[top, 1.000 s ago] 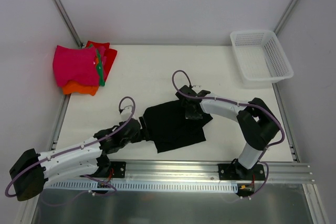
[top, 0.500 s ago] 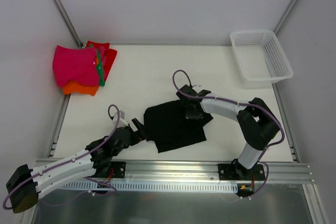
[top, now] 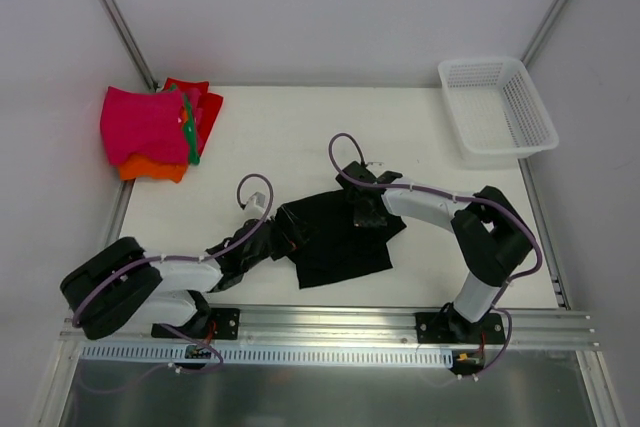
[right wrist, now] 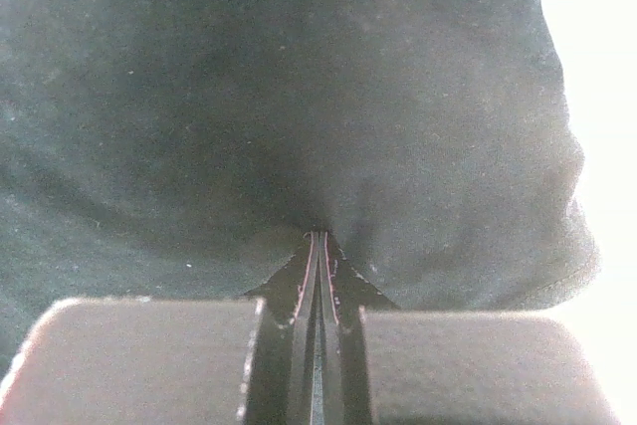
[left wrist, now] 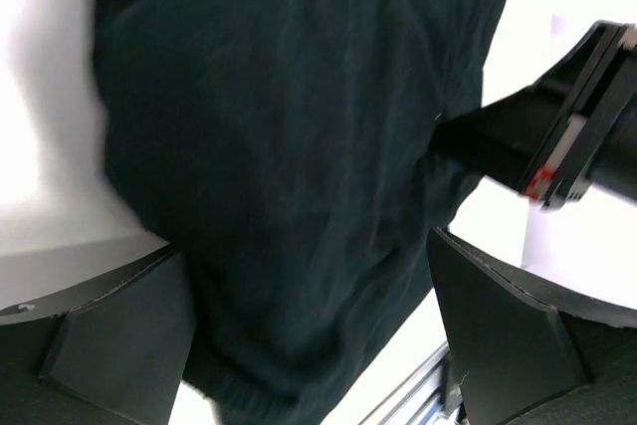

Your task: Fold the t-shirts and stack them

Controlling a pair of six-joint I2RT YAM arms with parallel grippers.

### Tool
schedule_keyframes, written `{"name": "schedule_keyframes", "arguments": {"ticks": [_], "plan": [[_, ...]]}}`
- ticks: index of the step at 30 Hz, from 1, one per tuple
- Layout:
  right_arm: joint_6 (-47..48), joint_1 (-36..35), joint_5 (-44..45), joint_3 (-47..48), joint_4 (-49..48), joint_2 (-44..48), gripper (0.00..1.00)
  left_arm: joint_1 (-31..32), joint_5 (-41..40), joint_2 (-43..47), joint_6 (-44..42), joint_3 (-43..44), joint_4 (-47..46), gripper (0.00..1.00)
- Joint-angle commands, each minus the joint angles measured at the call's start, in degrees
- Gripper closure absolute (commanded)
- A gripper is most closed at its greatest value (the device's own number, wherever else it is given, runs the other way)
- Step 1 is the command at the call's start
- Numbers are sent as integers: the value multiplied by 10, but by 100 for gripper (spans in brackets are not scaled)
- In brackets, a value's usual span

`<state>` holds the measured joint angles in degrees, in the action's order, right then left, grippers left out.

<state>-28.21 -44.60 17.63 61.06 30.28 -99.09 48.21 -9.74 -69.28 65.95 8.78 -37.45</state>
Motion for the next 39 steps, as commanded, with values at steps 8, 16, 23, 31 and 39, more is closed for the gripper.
{"name": "schedule_keyframes", "arguments": {"ticks": [8,16,23,31,39], "plan": [[3,5,-9,-22,3,-12,100,-23,94,-225,-14,55,-71,11],[3,6,-17,-22,-4,-16,100,-29,118,-231,-30,71,-93,47],[6,6,-18,-24,-6,-14,99,-36,142,-235,-46,84,-100,100],[24,7,-34,-29,-24,1,100,-36,112,-157,-89,99,-28,100],[66,-18,-45,-126,-103,287,59,-39,87,-90,-144,130,48,100]]}}
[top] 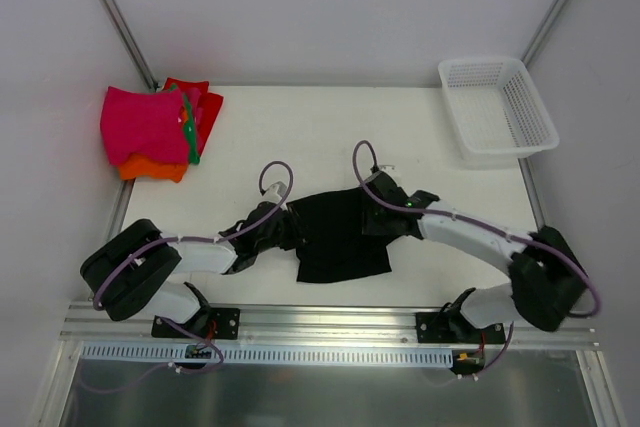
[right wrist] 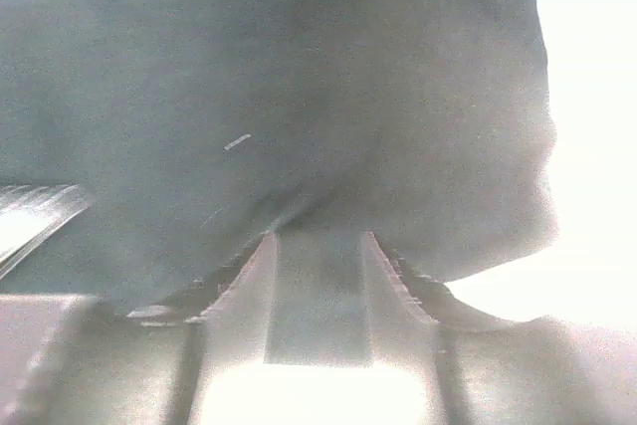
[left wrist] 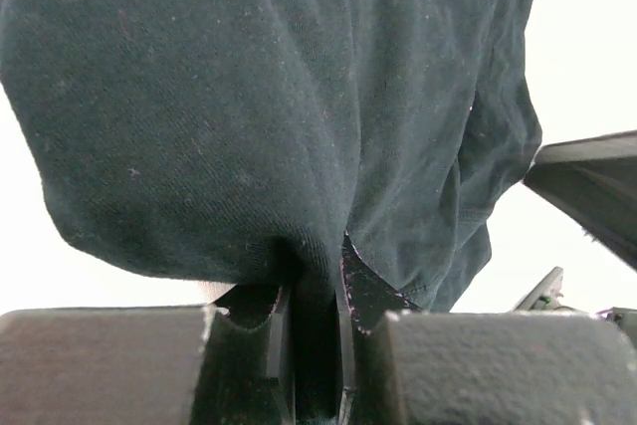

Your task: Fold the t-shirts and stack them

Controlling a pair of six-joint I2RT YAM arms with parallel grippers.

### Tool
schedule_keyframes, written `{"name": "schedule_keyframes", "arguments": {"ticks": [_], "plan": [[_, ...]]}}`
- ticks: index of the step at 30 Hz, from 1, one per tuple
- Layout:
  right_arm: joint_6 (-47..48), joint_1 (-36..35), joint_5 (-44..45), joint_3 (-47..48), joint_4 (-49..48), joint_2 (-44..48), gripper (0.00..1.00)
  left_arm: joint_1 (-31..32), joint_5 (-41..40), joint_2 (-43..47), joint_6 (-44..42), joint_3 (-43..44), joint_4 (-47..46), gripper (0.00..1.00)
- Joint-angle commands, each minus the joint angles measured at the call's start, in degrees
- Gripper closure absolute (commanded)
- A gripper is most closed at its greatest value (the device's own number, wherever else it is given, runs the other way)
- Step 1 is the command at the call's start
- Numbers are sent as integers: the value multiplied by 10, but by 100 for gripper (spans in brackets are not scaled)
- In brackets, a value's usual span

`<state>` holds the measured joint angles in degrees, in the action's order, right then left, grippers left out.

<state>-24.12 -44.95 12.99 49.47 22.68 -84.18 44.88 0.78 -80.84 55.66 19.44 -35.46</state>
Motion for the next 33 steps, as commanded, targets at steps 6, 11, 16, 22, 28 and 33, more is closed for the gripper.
{"name": "schedule_keyframes", "arguments": {"ticks": [6,11,16,22,28,33], "plan": [[43,-29,33,-51,38,311,45,-10,-50,87,-101,74,88,100],[36,-30,43,-86,83,381,43,-56,-70,125,-184,175,196,100],[30,-30,39,-117,89,400,42,-182,2,84,-208,291,251,100],[36,-30,33,-126,91,407,39,-324,11,-3,-232,437,319,100],[48,-30,30,-125,104,409,37,-427,20,-106,-250,613,377,100],[58,-30,39,-134,104,405,33,-492,31,-149,-243,692,372,100]]}}
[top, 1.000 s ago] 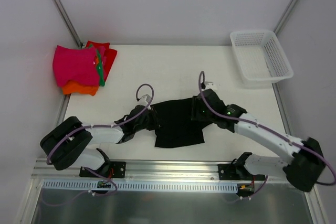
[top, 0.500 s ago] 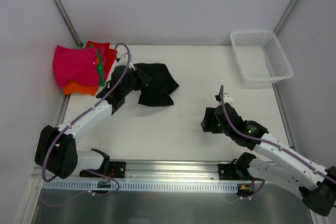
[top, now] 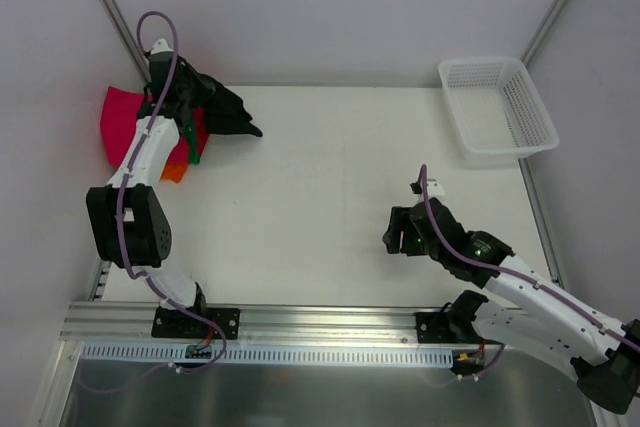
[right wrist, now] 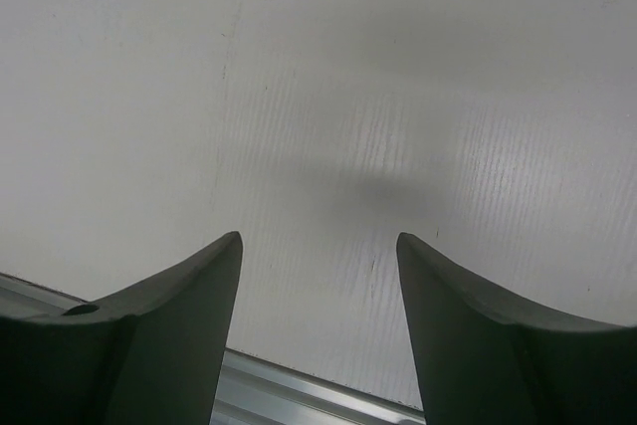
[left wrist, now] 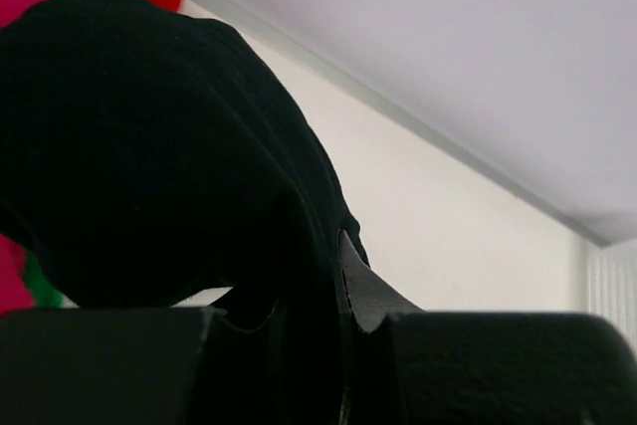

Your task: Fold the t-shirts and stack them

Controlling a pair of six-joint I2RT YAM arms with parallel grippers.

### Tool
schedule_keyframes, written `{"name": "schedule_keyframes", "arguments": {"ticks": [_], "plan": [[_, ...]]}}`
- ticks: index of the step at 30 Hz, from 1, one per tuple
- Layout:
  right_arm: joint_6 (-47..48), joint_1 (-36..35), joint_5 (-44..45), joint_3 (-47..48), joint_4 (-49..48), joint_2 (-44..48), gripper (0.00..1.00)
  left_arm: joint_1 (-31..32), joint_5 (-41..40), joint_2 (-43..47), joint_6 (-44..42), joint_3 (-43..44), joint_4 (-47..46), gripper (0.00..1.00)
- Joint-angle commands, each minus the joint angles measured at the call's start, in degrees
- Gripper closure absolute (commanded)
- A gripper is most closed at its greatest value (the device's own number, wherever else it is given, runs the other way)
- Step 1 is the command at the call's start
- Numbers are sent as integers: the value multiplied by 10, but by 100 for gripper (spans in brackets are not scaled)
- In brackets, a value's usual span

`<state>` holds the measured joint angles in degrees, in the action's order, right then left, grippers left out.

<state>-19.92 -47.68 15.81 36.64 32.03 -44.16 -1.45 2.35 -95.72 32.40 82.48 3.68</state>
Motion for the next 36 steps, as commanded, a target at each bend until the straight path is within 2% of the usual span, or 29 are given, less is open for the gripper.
{"name": "schedule_keyframes", "arguments": {"ticks": [1,6,9,11,15,19,25,29,31,36], "plan": [[18,0,11,-3,10,-6,32,-37,13,2,-15,65,-29,100],[34,6,2,11,5,-52,31,-49,-20,25,-15,2,-129,100],[45,14,-10,20,-4,-85,30,-58,-93,54,12,-60,-192,100],[51,21,-21,31,-9,-101,30,-69,-118,67,47,-106,-254,100],[62,26,-35,48,-15,-144,30,-137,-78,39,156,-113,-293,100],[65,34,-40,61,-14,-172,29,-188,10,-27,291,-77,-330,100],[61,47,-47,71,-14,-217,29,-228,81,-140,409,8,-432,100],[59,50,-54,91,-14,-266,28,-238,120,-200,428,100,-488,100],[60,50,-57,105,-14,-287,29,-245,135,-238,464,143,-528,100],[66,50,-65,130,-19,-334,29,-261,184,-295,500,182,-583,100]]}}
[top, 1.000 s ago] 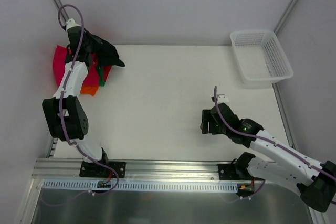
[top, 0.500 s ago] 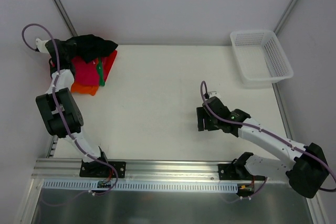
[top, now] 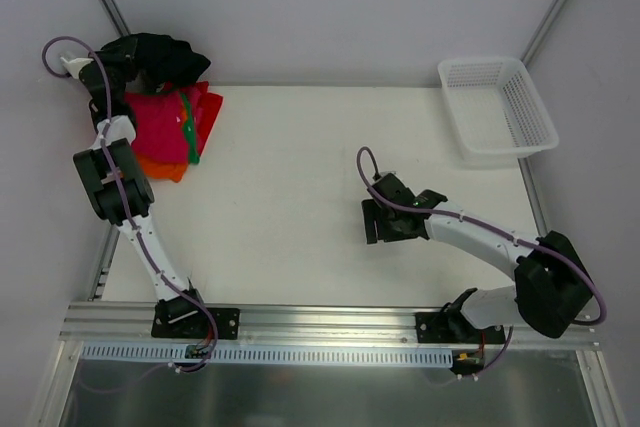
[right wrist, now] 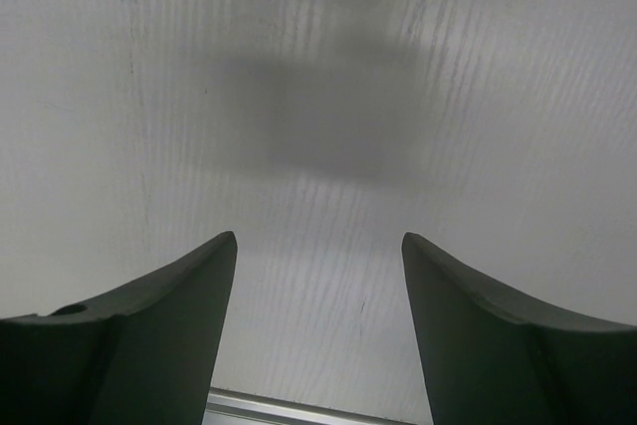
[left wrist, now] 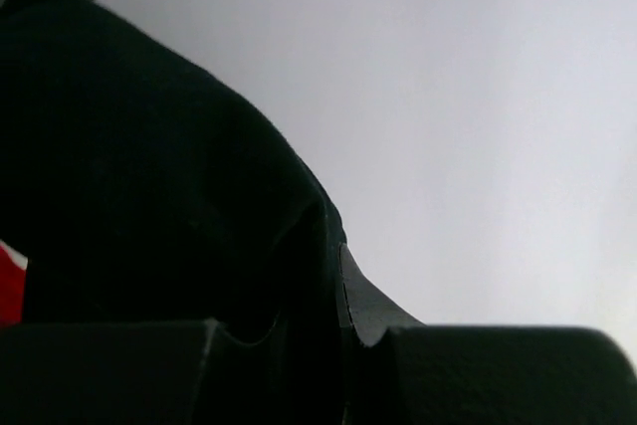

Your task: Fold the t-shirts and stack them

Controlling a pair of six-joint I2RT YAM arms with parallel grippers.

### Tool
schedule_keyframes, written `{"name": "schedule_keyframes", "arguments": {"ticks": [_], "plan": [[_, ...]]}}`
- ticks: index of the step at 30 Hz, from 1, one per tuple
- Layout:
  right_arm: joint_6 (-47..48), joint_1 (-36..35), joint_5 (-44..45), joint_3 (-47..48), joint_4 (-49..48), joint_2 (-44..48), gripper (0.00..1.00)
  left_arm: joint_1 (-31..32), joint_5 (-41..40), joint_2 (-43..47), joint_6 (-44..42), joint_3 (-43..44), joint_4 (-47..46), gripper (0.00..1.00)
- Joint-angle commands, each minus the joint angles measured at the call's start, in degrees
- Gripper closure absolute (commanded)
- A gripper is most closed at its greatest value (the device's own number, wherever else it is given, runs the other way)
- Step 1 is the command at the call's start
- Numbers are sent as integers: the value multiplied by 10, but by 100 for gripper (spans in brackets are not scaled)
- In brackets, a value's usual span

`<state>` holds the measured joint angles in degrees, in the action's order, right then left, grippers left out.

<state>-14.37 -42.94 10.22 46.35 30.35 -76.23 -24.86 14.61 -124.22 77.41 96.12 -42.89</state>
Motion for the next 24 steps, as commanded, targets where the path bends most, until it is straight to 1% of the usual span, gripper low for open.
{"name": "schedule_keyframes", "arguments": {"ticks": [1,3,4,6,7,8,9,10,11,12,13,14,16,18,19,20,22,24], "plan": [[10,2,-12,37,-2,-17,28,-28,60,-12,47,44,-133,100],[12,2,-14,46,-1,-30,28,-29,65,-26,41,64,-137,100],[12,2,-16,47,-2,-31,28,-31,70,-34,46,91,-145,100],[12,3,-13,45,-3,-34,28,-33,88,-58,56,119,-169,100],[12,2,-13,45,-3,-34,28,-33,86,-55,59,93,-182,100],[12,2,-13,43,-4,-35,28,-34,75,-27,59,58,-192,100],[11,2,-13,40,-7,-34,29,-35,61,-3,37,20,-183,100],[10,2,-14,38,-10,-34,28,-36,35,24,16,-60,-165,100],[10,2,-18,38,-15,-34,28,-36,20,81,-28,-102,-148,100],[11,2,-20,35,-16,-33,28,-35,8,107,-49,-135,-119,100],[10,2,-22,35,-19,-31,28,-35,-4,130,-63,-192,-99,100],[12,2,-27,34,-20,-31,28,-36,-32,170,-73,-219,-86,100],[14,2,-33,30,-23,-18,28,-43,-55,198,-85,-282,-57,100],[15,2,-34,22,-27,-4,28,-49,-65,228,-88,-316,-40,100],[15,2,-34,12,-28,5,28,-49,-77,241,-93,-354,-22,100],[15,2,-33,8,-28,21,28,-48,-101,266,-97,-370,-6,100],[15,2,-33,-5,-30,35,28,-48,-116,286,-95,-405,34,100],[14,2,-36,-10,-29,56,28,-48,-112,304,-112,-414,61,100]]}}
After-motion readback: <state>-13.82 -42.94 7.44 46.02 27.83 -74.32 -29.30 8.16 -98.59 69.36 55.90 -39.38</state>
